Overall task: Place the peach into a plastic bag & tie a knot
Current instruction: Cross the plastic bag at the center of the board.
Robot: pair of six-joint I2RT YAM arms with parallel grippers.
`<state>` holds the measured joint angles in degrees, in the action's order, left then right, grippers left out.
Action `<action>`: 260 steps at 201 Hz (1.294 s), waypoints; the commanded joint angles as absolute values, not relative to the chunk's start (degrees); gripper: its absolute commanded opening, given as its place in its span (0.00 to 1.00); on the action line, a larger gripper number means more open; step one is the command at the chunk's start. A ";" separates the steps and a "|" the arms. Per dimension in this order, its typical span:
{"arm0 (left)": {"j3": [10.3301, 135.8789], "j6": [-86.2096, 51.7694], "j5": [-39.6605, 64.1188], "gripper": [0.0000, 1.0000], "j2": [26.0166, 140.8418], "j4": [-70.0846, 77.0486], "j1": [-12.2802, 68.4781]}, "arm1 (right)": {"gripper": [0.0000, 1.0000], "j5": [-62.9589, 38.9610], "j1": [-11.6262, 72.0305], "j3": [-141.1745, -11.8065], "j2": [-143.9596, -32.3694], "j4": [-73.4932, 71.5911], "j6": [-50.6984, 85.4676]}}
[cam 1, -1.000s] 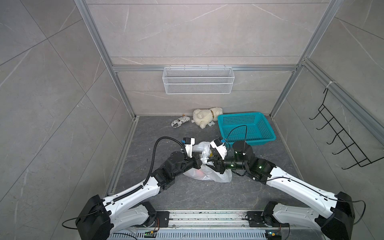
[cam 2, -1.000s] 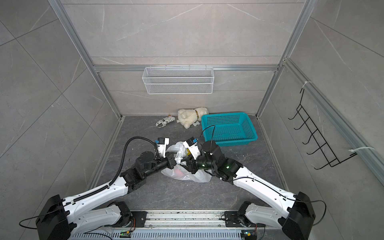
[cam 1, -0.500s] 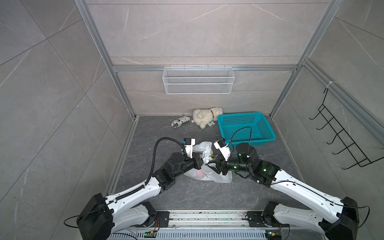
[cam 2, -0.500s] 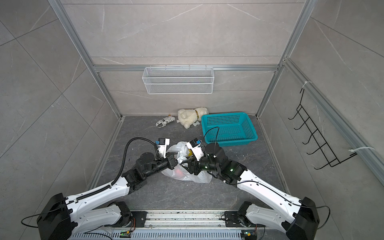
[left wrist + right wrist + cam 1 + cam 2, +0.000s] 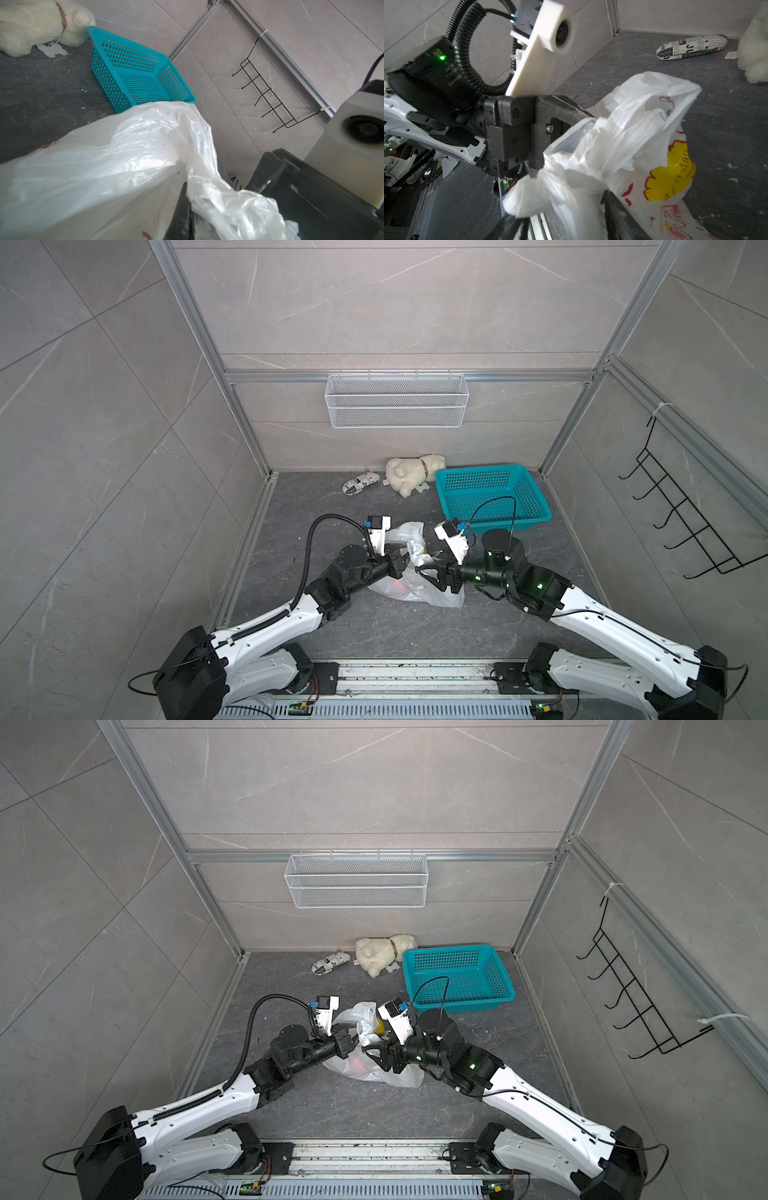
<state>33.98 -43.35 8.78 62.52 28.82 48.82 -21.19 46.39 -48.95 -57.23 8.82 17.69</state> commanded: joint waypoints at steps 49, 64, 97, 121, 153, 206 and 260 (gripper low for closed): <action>33.58 -43.46 10.10 0.00 62.63 32.70 48.78 | 0.63 -20.18 46.66 -48.43 -54.31 10.60 16.20; 33.79 -43.42 10.18 0.00 62.83 32.84 48.78 | 0.63 -20.08 46.67 -48.56 -54.25 10.90 16.26; 34.10 -43.77 11.02 0.00 64.01 33.77 48.78 | 0.63 -19.71 46.67 -48.35 -53.46 11.59 16.09; 34.17 -43.77 10.99 0.00 64.33 34.19 48.78 | 0.64 -18.68 46.67 -48.35 -52.69 12.55 15.65; 34.17 -43.76 11.08 0.00 64.51 34.38 48.84 | 0.67 -17.50 46.62 -47.25 -50.80 11.50 15.82; 34.50 -43.51 11.58 0.00 64.55 34.41 48.87 | 0.67 -17.58 46.66 -47.21 -50.33 10.27 16.34; 34.53 -43.39 11.43 0.00 64.42 34.11 48.87 | 0.63 -16.15 46.67 -46.81 -46.10 7.83 17.12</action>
